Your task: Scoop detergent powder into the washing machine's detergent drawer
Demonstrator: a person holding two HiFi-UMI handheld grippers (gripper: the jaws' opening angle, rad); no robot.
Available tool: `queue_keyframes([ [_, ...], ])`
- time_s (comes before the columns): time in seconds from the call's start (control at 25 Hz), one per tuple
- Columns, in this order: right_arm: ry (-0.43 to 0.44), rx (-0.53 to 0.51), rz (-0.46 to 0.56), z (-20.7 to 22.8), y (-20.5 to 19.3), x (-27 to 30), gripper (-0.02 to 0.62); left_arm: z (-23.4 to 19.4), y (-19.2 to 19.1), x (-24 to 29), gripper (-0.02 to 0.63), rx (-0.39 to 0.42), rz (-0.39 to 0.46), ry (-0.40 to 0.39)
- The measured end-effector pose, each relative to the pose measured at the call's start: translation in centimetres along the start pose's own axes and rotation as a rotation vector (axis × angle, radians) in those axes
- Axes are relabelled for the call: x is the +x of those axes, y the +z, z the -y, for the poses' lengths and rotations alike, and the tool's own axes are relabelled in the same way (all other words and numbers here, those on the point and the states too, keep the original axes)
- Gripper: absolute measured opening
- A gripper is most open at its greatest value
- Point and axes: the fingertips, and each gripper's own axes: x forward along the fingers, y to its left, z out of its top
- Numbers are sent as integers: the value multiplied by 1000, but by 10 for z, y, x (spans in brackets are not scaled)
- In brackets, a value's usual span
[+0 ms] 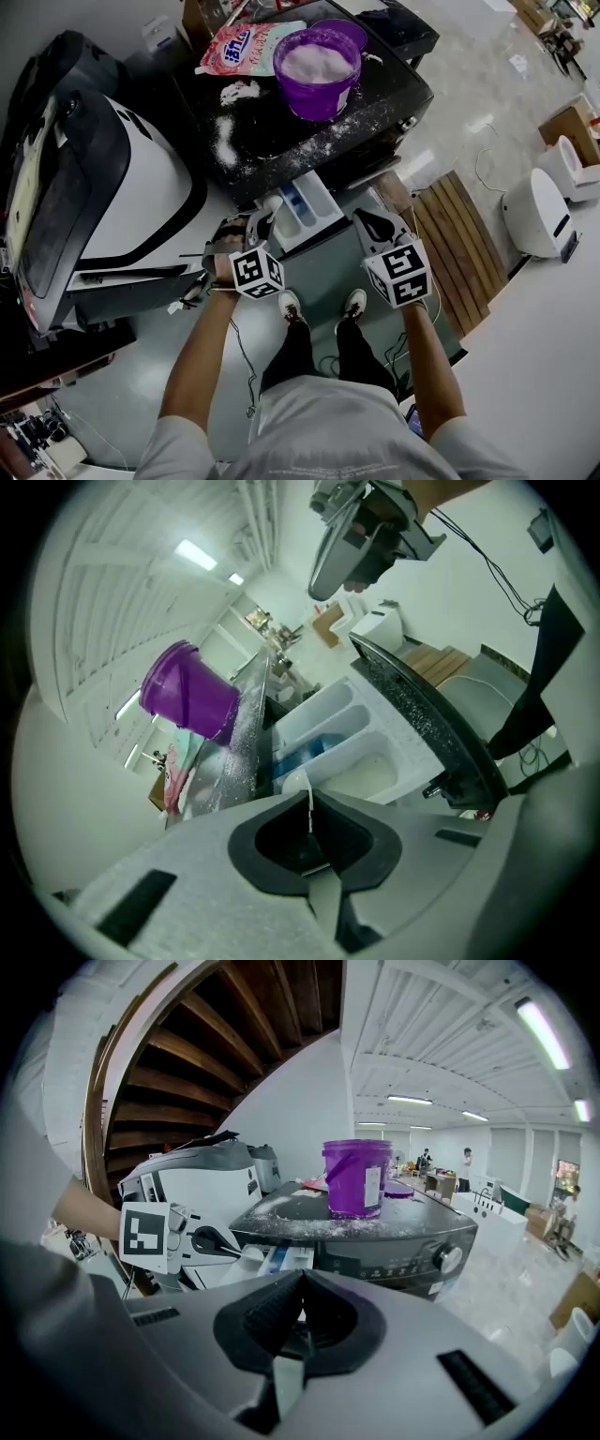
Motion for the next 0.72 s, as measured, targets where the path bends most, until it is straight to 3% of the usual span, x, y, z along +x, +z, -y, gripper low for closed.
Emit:
queue_keyframes([
  [0.28,-9,8,-2,2,-7,-7,5,1,13,-6,15,249,-16,89],
  [0.72,-17,19,-6,4,-13,-11,5,-1,10,-5,15,243,-35,95],
])
